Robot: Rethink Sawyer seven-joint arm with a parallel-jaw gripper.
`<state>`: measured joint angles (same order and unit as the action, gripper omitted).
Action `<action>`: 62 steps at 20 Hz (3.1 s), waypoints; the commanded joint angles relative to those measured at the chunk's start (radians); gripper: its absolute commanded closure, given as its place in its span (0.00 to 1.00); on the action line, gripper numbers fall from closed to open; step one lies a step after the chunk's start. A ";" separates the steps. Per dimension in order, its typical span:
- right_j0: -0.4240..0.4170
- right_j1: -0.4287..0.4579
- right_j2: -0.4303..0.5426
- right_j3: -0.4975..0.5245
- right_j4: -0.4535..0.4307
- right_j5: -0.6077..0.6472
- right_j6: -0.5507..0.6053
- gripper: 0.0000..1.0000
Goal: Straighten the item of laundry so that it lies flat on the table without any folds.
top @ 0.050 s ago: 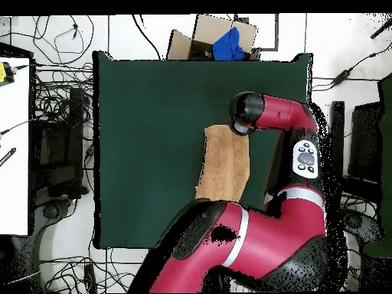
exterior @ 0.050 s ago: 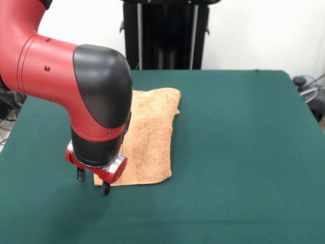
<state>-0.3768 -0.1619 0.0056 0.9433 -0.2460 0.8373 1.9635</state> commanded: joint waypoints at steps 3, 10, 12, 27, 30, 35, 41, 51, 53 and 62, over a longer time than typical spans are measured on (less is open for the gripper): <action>0.008 0.169 0.129 0.127 0.043 -0.044 0.031 0.00; 0.012 0.173 0.128 0.127 0.056 -0.031 0.030 0.00; 0.015 0.173 0.126 0.127 0.059 -0.024 0.031 0.00; -0.006 0.167 0.154 0.131 0.090 0.060 -0.037 0.00; -0.013 0.166 0.160 0.133 0.101 0.077 -0.050 0.00; -0.010 0.162 0.155 0.138 0.108 0.070 -0.060 0.00; -0.011 0.156 0.154 0.150 0.103 0.024 -0.063 1.00; -0.004 0.155 0.152 0.151 0.101 0.016 -0.038 1.00; -0.004 0.154 0.151 0.153 0.101 0.014 -0.035 1.00; 0.005 0.145 0.140 0.154 0.081 -0.028 -0.033 1.00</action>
<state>-0.3993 -0.1493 0.0312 0.9432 -0.1566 0.8508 1.9635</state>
